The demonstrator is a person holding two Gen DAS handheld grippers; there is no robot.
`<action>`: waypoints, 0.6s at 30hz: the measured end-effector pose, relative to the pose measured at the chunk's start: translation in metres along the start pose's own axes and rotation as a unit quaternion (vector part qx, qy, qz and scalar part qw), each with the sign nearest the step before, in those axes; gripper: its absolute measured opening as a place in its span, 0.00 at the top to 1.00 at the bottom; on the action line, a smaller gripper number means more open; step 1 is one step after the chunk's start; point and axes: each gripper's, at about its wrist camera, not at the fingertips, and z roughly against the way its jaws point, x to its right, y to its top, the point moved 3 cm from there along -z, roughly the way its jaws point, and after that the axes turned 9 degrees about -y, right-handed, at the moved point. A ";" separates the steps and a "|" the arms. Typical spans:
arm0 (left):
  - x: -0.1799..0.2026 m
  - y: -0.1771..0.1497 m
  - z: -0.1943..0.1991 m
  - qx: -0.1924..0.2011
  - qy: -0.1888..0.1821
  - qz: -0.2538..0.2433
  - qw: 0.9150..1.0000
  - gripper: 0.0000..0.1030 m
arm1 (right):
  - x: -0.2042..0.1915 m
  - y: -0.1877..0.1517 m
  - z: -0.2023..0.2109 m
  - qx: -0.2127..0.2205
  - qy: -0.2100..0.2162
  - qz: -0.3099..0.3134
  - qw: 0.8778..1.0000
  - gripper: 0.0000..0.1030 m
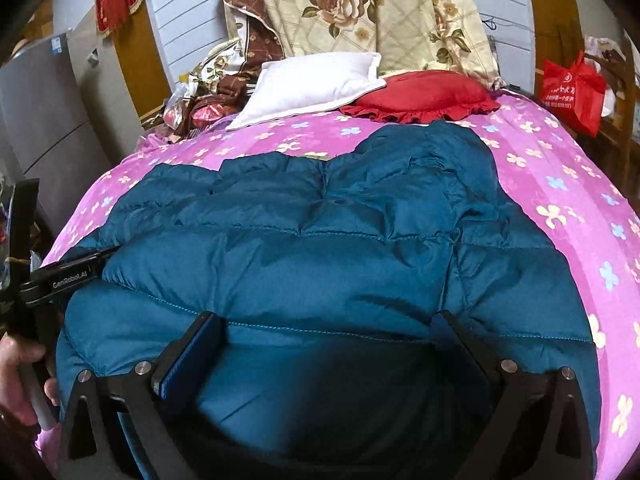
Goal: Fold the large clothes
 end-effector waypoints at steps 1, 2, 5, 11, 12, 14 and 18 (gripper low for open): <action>0.000 0.000 0.001 -0.003 -0.001 -0.002 1.000 0.19 | -0.001 0.000 0.001 -0.001 -0.003 0.002 1.000 0.00; -0.002 0.001 0.006 -0.006 -0.004 -0.004 1.000 0.19 | -0.002 0.001 0.002 -0.003 -0.005 0.004 1.000 0.00; -0.016 0.011 0.050 0.045 -0.016 -0.006 0.999 0.19 | 0.000 0.000 0.004 -0.004 -0.002 0.003 1.000 0.00; -0.107 0.002 0.067 0.034 0.033 0.086 0.995 0.18 | 0.000 -0.002 0.007 -0.002 0.001 0.014 1.000 0.00; -0.120 -0.006 0.061 0.024 0.034 0.108 0.993 0.19 | 0.000 -0.002 0.007 -0.002 0.001 0.016 1.000 0.00; -0.142 -0.020 0.045 -0.005 -0.005 0.155 0.988 0.18 | -0.001 -0.002 0.007 -0.003 0.001 0.016 1.000 0.00; -0.159 -0.026 0.028 -0.032 -0.099 0.208 0.973 0.18 | -0.001 -0.002 0.006 -0.005 -0.001 0.016 1.000 0.00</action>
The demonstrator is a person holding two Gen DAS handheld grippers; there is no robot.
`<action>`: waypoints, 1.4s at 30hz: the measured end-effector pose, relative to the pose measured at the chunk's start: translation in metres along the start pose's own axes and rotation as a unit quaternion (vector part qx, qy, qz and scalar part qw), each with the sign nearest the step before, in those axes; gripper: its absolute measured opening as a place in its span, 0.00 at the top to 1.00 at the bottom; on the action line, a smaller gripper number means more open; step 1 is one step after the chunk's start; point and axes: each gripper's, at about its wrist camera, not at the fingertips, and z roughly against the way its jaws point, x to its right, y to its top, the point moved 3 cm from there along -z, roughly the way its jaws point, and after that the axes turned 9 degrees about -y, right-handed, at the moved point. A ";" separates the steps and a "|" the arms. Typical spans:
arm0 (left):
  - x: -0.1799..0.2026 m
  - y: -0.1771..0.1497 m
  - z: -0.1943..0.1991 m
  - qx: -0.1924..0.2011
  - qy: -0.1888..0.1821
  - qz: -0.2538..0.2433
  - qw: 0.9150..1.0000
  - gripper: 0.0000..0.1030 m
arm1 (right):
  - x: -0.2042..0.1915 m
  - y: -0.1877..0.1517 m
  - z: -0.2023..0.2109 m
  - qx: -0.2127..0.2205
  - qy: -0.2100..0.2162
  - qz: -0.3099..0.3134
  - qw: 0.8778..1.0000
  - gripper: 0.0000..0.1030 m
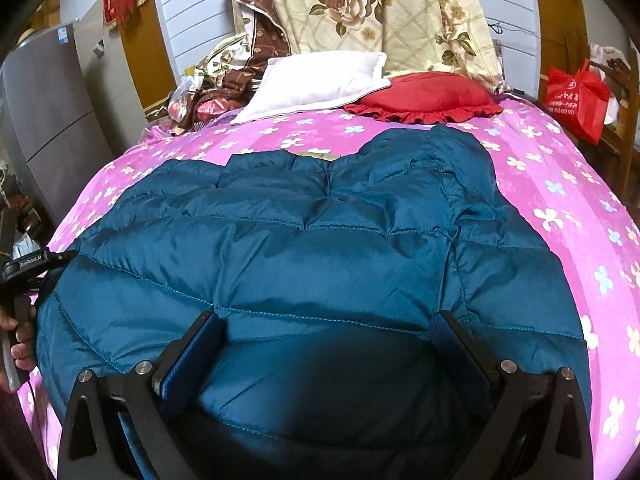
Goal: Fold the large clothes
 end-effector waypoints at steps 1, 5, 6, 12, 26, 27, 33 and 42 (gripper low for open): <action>-0.002 0.001 -0.003 -0.008 -0.015 0.010 1.000 0.18 | 0.000 0.000 0.000 0.000 -0.001 0.000 1.000 0.00; 0.009 0.009 -0.017 -0.029 -0.054 0.000 0.998 0.01 | 0.000 0.000 0.000 0.000 -0.003 0.001 1.000 0.00; 0.015 0.010 -0.022 -0.037 -0.054 -0.015 0.998 0.01 | 0.000 0.000 0.000 0.000 -0.003 0.001 1.000 0.00; 0.024 0.007 -0.021 -0.048 -0.092 -0.050 0.993 0.20 | 0.000 0.000 -0.001 0.001 -0.004 0.002 1.000 0.00; 0.019 0.003 -0.019 0.001 -0.034 -0.081 0.996 0.34 | 0.004 0.005 0.005 0.003 -0.025 0.010 1.000 0.00; 0.018 0.003 -0.020 -0.001 -0.037 -0.076 0.996 0.34 | 0.007 0.008 0.009 0.012 -0.038 0.011 0.999 0.00; 0.014 0.002 -0.020 -0.001 -0.043 -0.066 0.997 0.30 | 0.077 0.019 0.012 0.004 -0.030 -0.038 0.999 0.00; 0.020 0.001 -0.025 0.001 -0.017 -0.082 0.997 0.22 | 0.149 -0.011 -0.040 -0.073 0.080 -0.125 0.986 0.00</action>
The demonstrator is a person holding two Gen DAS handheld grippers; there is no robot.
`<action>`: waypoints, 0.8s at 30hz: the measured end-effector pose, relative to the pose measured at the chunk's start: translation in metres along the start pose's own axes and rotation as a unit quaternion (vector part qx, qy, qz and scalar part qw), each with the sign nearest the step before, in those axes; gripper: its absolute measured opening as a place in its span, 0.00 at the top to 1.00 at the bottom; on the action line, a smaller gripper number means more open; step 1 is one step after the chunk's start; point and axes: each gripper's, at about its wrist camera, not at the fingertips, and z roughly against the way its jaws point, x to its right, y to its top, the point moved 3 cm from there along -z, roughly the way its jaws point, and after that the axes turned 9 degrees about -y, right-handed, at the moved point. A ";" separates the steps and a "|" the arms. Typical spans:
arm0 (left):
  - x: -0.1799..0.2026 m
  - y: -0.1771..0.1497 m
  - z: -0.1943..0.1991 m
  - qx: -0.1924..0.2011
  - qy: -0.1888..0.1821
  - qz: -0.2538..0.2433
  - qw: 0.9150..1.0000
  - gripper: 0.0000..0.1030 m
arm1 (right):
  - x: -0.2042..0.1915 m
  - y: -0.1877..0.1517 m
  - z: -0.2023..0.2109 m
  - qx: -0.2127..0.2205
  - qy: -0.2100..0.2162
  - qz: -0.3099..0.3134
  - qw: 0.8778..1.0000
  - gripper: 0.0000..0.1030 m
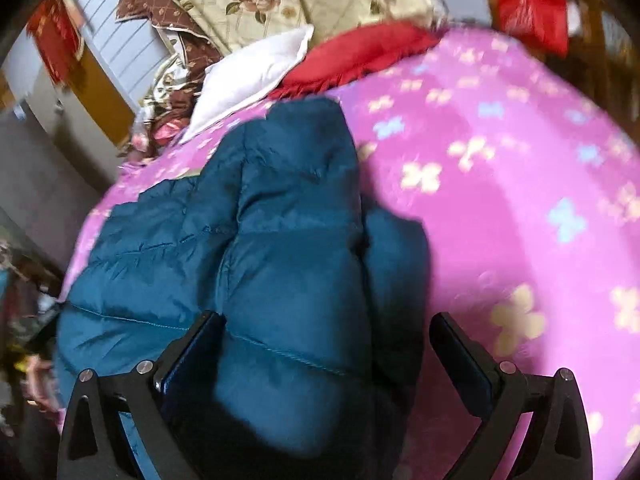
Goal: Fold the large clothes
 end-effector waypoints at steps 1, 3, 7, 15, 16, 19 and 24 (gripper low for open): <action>0.000 0.000 0.000 0.000 0.001 -0.001 1.000 0.21 | 0.005 0.000 -0.004 -0.007 0.020 -0.011 1.000 0.00; 0.000 0.000 0.000 0.002 0.001 -0.001 1.000 0.21 | 0.008 0.001 -0.003 -0.001 0.045 -0.007 0.999 0.00; 0.000 0.000 0.000 -0.001 0.000 0.000 1.000 0.21 | 0.009 0.001 -0.004 0.000 0.106 -0.009 0.994 0.09; 0.000 0.002 -0.001 -0.009 0.003 0.005 1.000 0.21 | 0.006 -0.009 -0.002 -0.003 0.146 -0.004 0.989 0.39; -0.001 0.002 0.000 -0.011 0.001 0.008 1.000 0.20 | 0.006 -0.008 -0.004 -0.006 0.145 -0.009 0.989 0.37; -0.002 -0.002 0.005 -0.018 -0.007 0.011 1.000 0.19 | 0.010 -0.008 -0.005 -0.007 0.158 -0.024 0.987 0.36; 0.000 -0.006 0.006 -0.020 -0.009 0.002 1.000 0.19 | 0.003 -0.002 -0.007 -0.010 0.140 -0.005 0.990 0.35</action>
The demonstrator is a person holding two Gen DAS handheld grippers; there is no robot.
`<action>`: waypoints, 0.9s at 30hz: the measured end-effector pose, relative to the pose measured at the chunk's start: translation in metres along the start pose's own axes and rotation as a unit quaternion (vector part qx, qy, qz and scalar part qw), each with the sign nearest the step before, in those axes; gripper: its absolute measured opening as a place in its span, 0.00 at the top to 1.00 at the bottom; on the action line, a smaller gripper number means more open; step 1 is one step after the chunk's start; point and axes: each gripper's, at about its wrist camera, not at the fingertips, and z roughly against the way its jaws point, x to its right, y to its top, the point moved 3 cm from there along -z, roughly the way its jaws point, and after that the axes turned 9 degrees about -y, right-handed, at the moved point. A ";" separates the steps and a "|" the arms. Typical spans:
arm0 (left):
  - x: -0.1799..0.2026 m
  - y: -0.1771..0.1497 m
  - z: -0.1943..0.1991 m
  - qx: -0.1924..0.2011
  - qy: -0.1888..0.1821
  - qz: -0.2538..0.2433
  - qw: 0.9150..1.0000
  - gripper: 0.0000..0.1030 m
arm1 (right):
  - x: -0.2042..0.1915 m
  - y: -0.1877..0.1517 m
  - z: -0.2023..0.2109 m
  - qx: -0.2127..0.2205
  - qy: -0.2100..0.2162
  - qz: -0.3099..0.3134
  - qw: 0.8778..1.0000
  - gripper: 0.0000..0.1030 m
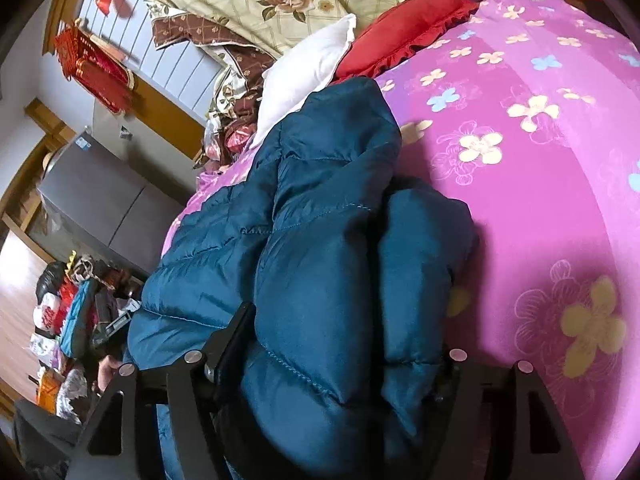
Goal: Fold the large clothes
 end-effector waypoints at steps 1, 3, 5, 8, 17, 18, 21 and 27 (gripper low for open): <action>0.002 0.000 -0.001 0.000 0.006 -0.007 1.000 0.19 | -0.003 0.001 -0.001 -0.002 -0.007 0.006 1.000 0.36; 0.009 0.000 -0.001 0.005 0.010 -0.027 1.000 0.35 | -0.009 0.003 0.002 0.001 -0.013 0.021 1.000 0.46; 0.020 -0.002 0.000 0.013 0.033 -0.056 0.998 0.51 | -0.021 0.005 0.006 0.008 -0.029 0.046 0.998 0.59; 0.029 -0.002 0.006 0.030 0.061 -0.077 0.995 0.70 | -0.041 0.004 0.015 0.020 -0.073 0.095 0.993 0.68; 0.073 0.008 0.061 0.143 0.071 -0.114 0.981 0.84 | -0.099 0.011 0.072 0.146 -0.203 0.194 0.949 0.78; 0.080 0.009 0.065 0.152 0.066 -0.117 0.979 0.84 | -0.103 0.012 0.080 0.163 -0.213 0.198 0.943 0.78; 0.102 0.012 0.065 0.163 0.038 -0.126 0.978 0.85 | -0.099 0.020 0.107 0.201 -0.230 0.194 0.932 0.78; 0.128 0.004 0.009 0.093 0.027 -0.151 0.984 0.80 | -0.032 0.023 0.114 0.190 -0.223 0.132 0.947 0.77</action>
